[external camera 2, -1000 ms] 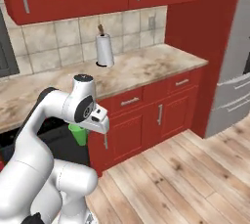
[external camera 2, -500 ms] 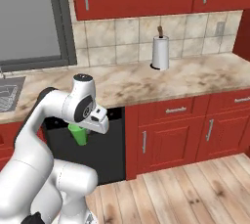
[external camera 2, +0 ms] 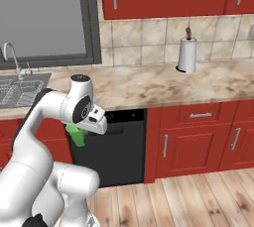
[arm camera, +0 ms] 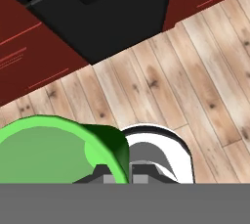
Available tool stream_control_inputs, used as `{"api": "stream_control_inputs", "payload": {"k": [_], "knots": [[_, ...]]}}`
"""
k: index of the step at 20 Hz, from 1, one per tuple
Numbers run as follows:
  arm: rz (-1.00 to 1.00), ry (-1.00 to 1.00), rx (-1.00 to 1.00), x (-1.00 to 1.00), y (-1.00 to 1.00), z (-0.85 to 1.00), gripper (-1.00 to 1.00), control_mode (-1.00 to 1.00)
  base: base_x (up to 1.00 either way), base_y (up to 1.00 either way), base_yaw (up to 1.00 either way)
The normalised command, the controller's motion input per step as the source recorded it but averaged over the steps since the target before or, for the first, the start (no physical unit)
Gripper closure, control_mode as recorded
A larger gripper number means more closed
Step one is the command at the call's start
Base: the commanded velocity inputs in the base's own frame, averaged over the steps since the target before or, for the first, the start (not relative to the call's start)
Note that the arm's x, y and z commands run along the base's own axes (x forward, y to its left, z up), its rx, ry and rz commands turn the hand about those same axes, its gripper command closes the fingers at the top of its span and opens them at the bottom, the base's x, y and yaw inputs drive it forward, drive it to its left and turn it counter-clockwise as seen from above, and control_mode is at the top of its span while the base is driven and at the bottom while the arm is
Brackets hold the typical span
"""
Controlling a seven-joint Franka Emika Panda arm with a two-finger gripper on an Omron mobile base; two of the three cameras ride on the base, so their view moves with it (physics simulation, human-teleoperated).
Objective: Pick the cup and bowl from the counter and place them on the counter next to the sink.
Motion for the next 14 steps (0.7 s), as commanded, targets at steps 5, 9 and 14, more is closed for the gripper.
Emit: {"api": "stream_control_inputs", "payload": {"k": [5, 9, 14], "knots": [[0.0, 0.0, 0.0, 0.0, 0.0, 0.0, 1.0, 1.0, 0.0, 1.0, -0.05], [0.0, 0.0, 0.0, 0.0, 0.0, 0.0, 1.0, 1.0, 0.08, 0.83, -0.05], [0.0, 0.0, 0.0, 0.0, 0.0, 0.0, 1.0, 1.0, 0.47, 0.22, 0.0]]}}
